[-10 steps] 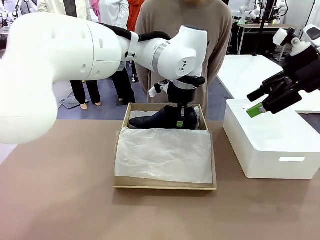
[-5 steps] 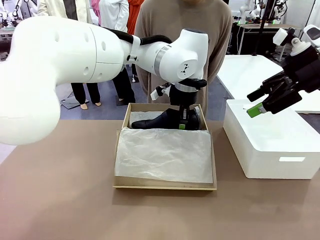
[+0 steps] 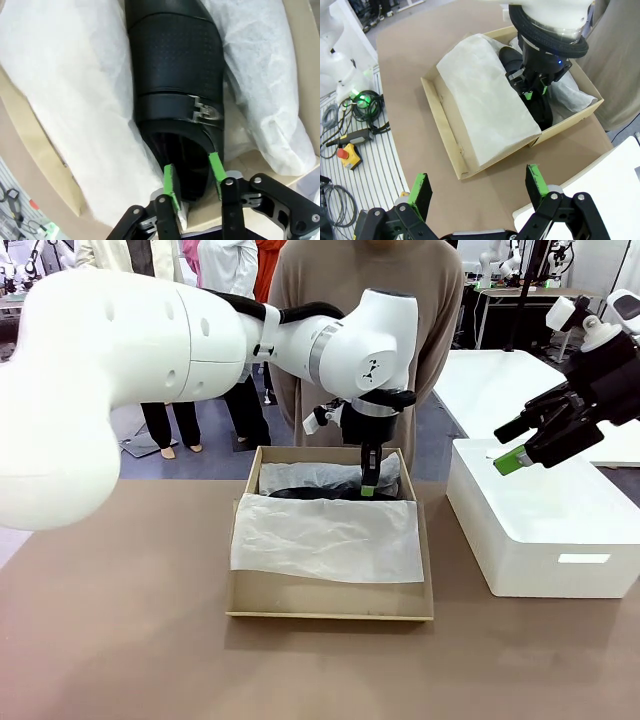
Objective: Pack the shoes into the box.
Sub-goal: Place the other shoe of the Shoes into the Shoes Box, then close the Shoes Box.
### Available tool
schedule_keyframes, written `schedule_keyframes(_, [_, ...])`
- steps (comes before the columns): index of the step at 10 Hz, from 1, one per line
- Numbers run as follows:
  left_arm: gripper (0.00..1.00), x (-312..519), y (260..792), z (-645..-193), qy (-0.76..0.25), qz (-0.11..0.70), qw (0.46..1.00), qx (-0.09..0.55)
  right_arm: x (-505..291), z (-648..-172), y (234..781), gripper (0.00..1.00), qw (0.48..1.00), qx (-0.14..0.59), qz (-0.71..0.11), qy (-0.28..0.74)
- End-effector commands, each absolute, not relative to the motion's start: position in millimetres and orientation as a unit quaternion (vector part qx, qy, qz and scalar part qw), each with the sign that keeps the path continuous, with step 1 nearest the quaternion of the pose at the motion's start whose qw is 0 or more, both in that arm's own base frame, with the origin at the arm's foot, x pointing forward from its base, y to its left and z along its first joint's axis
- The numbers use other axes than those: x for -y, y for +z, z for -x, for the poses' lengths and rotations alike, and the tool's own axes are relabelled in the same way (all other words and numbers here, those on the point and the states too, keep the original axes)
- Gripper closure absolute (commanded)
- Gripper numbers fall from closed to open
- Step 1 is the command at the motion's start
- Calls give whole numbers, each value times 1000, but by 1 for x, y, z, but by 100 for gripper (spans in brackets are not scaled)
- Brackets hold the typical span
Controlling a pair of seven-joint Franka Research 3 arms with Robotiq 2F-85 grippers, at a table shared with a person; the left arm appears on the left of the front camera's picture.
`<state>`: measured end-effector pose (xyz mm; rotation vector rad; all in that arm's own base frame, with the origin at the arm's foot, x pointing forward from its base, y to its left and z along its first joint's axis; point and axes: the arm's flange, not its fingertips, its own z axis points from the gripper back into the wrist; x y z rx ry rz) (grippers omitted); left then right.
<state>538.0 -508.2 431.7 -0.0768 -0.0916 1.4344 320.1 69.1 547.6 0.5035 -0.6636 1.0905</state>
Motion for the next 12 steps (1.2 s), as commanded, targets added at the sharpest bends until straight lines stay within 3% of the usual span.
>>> schedule_keyframes(1, [0,511,456,-537,665,27,745,48,-69,-323,548,0,761,318,-244,510])
schedule_keyframes(5, [0,499,501,-537,668,40,741,48,-69,-323,548,0,761,318,-244,510])
schedule_keyframes(6, [0,481,500,-548,644,46,763,-14,-69,-323,548,0,761,318,-244,510])
schedule_keyframes(7, [0,500,493,-534,661,49,747,48,-69,-323,548,0,761,318,-244,510])
schedule_keyframes(12, [0,500,493,-534,661,49,747,48,-69,-323,548,0,761,318,-244,510])
